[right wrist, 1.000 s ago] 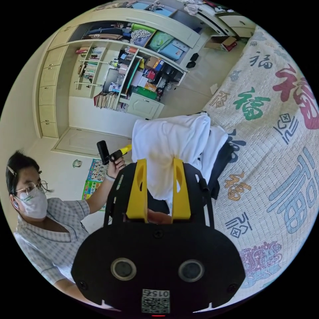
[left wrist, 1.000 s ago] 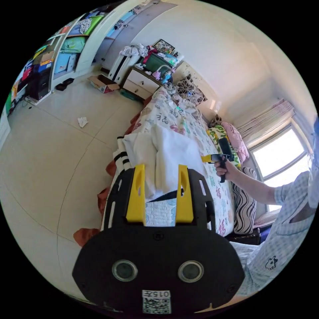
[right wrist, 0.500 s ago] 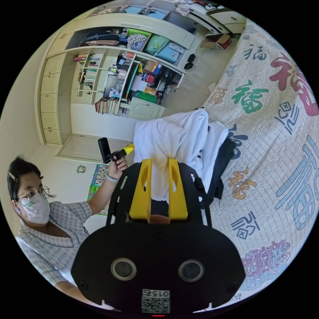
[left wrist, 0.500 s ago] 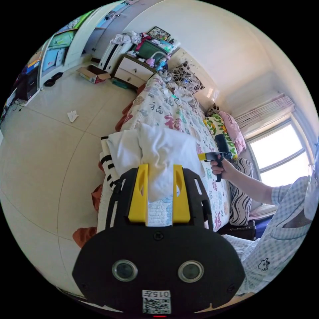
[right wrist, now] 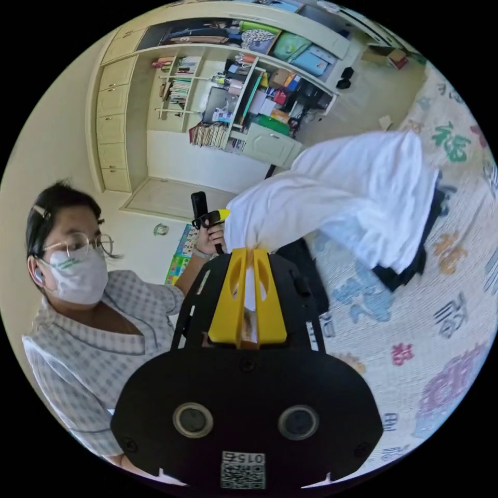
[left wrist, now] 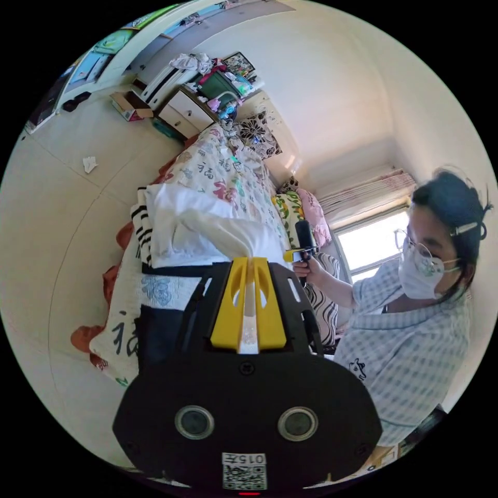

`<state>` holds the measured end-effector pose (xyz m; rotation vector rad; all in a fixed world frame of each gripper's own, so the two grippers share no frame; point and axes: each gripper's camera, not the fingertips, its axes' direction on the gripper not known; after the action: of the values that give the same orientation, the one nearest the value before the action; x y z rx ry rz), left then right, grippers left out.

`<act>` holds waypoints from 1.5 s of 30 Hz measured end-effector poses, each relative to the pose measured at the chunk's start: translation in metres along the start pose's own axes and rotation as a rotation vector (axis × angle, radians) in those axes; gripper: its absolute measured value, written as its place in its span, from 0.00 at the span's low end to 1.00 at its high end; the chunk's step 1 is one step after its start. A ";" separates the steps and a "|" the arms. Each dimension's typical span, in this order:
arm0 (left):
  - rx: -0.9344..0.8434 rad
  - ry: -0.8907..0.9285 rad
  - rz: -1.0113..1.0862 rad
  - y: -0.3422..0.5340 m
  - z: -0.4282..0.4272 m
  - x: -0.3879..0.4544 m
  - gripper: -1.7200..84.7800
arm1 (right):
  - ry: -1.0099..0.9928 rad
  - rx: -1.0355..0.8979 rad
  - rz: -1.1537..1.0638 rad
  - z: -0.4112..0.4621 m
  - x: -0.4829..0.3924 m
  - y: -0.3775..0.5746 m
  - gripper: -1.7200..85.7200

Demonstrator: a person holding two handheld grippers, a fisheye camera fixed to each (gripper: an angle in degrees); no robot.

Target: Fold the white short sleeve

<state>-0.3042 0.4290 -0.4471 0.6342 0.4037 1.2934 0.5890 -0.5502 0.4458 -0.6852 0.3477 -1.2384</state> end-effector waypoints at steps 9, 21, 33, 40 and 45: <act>-0.057 -0.030 -0.106 0.089 -0.055 -0.008 0.02 | -0.189 0.037 0.207 0.084 0.051 0.101 0.03; 0.099 0.085 0.119 0.138 -0.124 0.058 0.02 | -0.145 -0.025 -0.025 0.066 0.016 0.121 0.03; 0.001 0.120 0.175 0.091 -0.100 0.005 0.02 | -0.092 0.050 -0.029 0.084 0.040 0.142 0.03; -0.278 0.107 0.003 0.053 0.005 -0.112 0.02 | 0.033 0.082 0.226 0.103 0.152 0.146 0.03; -0.398 -0.049 -0.082 0.065 0.017 -0.142 0.02 | 0.046 0.035 0.247 0.132 0.172 0.155 0.03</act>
<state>-0.3773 0.2975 -0.4028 0.3087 0.1230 1.2326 0.8356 -0.6493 0.4654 -0.5658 0.4349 -1.0239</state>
